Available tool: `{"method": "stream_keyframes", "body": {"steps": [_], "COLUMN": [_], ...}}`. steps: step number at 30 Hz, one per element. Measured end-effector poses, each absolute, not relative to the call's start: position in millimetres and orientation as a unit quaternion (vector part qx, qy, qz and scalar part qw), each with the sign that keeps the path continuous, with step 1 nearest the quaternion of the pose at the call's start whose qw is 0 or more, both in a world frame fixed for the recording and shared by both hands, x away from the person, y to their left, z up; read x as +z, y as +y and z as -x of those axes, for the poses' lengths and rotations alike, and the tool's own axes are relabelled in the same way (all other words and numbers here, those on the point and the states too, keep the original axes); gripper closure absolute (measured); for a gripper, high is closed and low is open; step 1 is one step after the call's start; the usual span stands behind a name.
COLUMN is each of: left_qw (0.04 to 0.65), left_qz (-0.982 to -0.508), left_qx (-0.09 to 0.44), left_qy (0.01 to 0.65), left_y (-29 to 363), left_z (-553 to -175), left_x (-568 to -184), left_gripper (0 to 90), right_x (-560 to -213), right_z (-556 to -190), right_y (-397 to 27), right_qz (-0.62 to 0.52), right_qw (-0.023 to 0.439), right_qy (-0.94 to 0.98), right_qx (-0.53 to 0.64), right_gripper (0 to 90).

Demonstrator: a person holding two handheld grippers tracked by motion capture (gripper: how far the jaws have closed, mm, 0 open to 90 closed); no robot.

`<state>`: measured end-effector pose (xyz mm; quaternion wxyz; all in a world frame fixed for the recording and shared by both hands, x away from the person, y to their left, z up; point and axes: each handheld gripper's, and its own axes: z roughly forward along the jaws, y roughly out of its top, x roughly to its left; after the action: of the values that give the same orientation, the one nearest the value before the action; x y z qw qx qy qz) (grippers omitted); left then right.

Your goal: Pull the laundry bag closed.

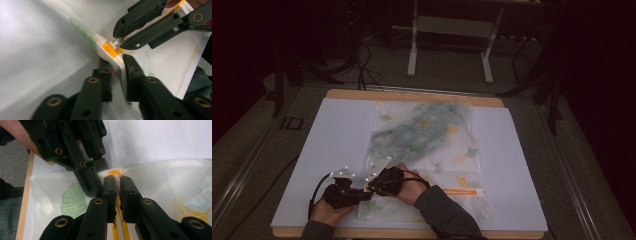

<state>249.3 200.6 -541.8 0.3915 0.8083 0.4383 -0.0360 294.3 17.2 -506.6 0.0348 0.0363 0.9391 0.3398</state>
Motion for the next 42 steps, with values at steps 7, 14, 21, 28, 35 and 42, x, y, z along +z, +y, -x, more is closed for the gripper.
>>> {"method": "stream_keyframes", "body": {"steps": [7, 14, 21, 28, 35, 42], "left_qw": [0.389, 0.388, 0.391, 0.392, 0.395, 0.396], "left_qz": [-0.808, -0.809, -0.809, -0.809, -0.807, -0.805], "left_qx": [-0.046, -0.045, -0.044, -0.041, -0.04, -0.036], "left_qy": [0.439, 0.438, 0.437, 0.436, 0.438, 0.44], "left_y": [200.9, 200.7, 201.9, 203.3, 204.8, 205.9], "left_z": [-249.9, -249.4, -249.4, -249.3, -249.2, -249.2], "left_x": [-542.6, -542.0, -541.5, -541.0, -540.4, -540.0], "left_gripper": [87.0, 88.1, 88.3, 88.3, 88.3, 88.2], "right_x": [-509.5, -511.0, -514.8, -518.7, -521.6, -522.5], "right_z": [-295.5, -295.5, -297.0, -296.6, -295.9, -295.5], "right_y": [15.1, 13.3, 10.0, 8.3, 7.7, 7.1], "right_qz": [-0.035, -0.031, -0.032, -0.031, -0.028, -0.026], "right_qw": [0.031, 0.032, 0.03, 0.033, 0.036, 0.04], "right_qy": [0.94, 0.94, 0.942, 0.945, 0.947, 0.948], "right_qx": [0.339, 0.338, 0.334, 0.325, 0.318, 0.314], "right_gripper": [83.9, 84.2, 84.2, 84.2, 84.3, 84.4]}}
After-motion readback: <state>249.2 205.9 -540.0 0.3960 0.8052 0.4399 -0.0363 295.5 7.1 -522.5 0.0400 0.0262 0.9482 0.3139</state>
